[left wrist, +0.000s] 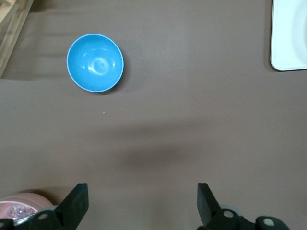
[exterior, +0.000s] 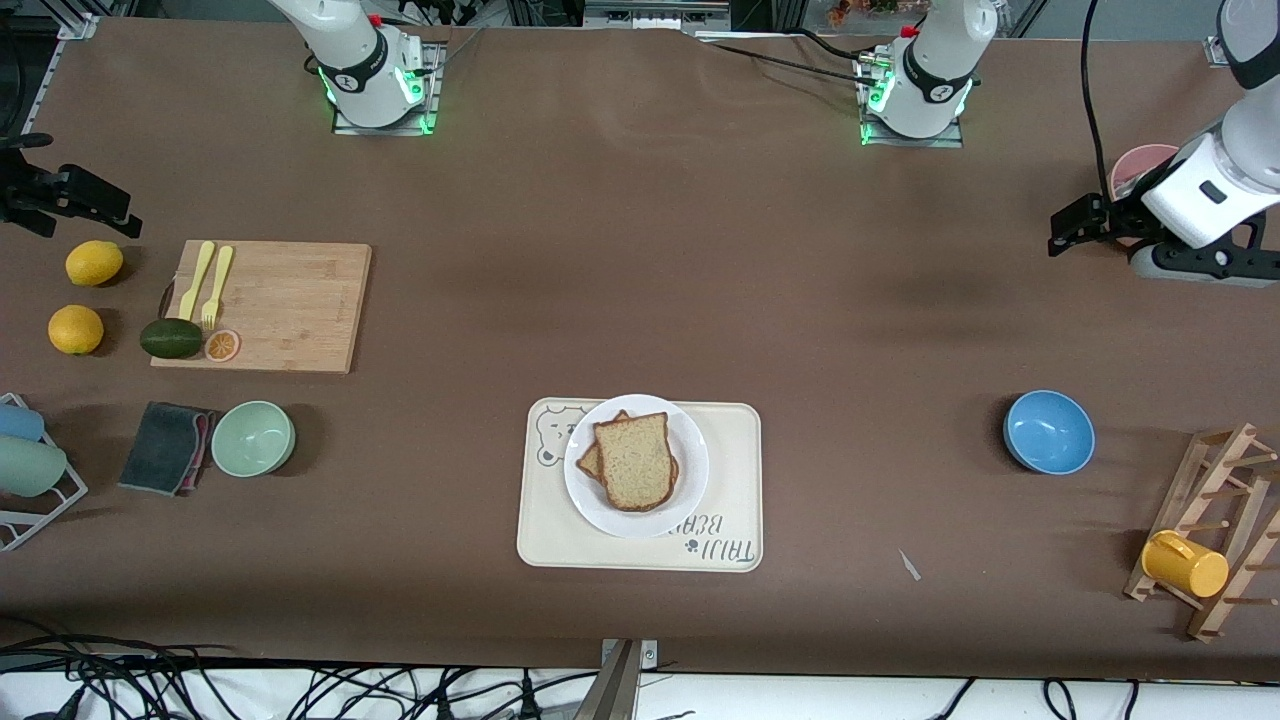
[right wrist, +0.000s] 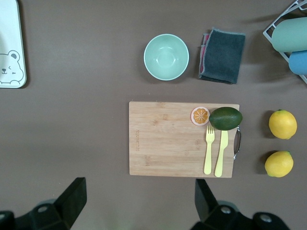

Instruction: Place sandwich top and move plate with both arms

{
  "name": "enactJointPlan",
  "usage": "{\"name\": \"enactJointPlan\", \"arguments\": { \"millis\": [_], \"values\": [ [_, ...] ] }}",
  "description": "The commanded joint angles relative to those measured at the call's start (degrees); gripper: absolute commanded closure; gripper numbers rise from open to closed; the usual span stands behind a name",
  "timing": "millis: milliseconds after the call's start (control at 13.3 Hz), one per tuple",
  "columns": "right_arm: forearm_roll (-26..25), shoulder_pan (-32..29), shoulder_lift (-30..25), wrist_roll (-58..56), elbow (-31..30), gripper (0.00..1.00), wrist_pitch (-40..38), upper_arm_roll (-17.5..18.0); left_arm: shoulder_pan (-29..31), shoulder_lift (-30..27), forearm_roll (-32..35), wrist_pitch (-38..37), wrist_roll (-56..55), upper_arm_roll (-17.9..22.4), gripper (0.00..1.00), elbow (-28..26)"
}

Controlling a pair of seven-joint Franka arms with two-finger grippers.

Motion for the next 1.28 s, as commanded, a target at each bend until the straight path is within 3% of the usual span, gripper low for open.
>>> {"name": "enactJointPlan", "arguments": {
  "millis": [0, 527, 1204],
  "values": [
    [0.9, 0.4, 0.3, 0.4, 0.9, 0.0, -0.8, -0.4, 0.4, -1.2, 1.6, -1.3, 0.3, -0.4, 0.0, 0.5],
    [0.9, 0.4, 0.3, 0.4, 0.9, 0.0, -0.8, -0.4, 0.3, -3.1, 1.6, -1.4, 0.2, -2.2, 0.0, 2.4],
    [0.9, 0.4, 0.3, 0.4, 0.9, 0.0, -0.9, -0.4, 0.4, -3.1, 1.6, -2.3, 0.3, -1.8, 0.0, 2.4]
  ]
}}
